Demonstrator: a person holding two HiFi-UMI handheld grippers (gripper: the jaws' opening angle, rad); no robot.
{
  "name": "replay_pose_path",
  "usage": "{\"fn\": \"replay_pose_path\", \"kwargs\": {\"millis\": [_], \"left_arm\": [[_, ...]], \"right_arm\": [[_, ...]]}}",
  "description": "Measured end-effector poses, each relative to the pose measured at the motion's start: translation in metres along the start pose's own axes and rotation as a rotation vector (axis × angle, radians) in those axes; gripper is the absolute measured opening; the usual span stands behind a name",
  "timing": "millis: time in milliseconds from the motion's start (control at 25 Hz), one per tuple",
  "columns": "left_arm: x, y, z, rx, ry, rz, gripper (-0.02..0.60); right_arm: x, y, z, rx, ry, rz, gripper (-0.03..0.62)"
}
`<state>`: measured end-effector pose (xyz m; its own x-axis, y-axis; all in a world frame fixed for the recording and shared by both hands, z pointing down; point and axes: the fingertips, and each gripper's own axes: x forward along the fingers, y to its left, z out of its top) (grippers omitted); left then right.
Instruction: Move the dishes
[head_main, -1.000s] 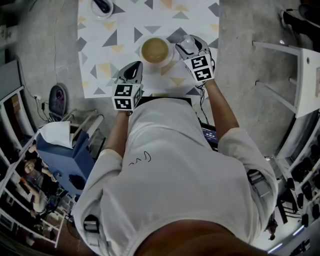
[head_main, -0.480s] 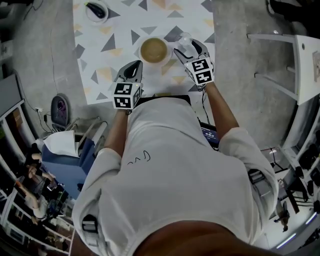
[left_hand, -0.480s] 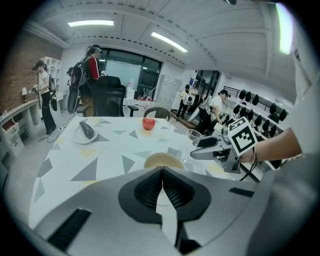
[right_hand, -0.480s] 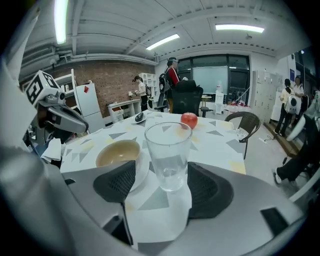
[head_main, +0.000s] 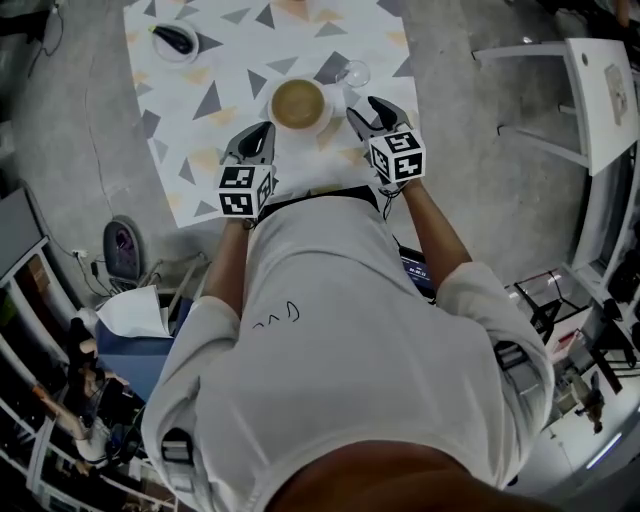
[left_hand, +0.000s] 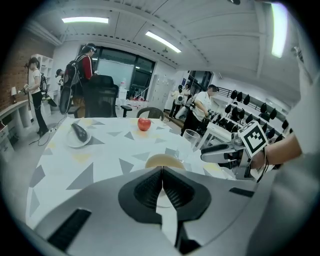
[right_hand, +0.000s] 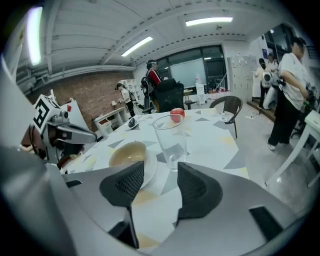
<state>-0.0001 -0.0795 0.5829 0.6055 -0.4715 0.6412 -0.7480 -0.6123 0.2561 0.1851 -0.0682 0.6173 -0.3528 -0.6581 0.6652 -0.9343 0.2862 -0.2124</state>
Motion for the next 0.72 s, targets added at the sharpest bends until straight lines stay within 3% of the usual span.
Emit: {"fn": "replay_pose_path", "kwargs": {"millis": [280,520,720], "left_arm": [[0.0,0.005,-0.009,0.009,0.02,-0.022,0.021],[-0.003,0.012,-0.017,0.004,0.033,-0.02,0.021],[-0.006,0.018,-0.02,-0.012,0.028,-0.008,0.021]], "right_arm": [[0.007,0.033,-0.014,0.122,0.046,0.036,0.144],[0.024,0.052,-0.016,0.579,0.083,0.133,0.142],[0.038,0.057,-0.018,0.735,0.117,0.12,0.14]]}}
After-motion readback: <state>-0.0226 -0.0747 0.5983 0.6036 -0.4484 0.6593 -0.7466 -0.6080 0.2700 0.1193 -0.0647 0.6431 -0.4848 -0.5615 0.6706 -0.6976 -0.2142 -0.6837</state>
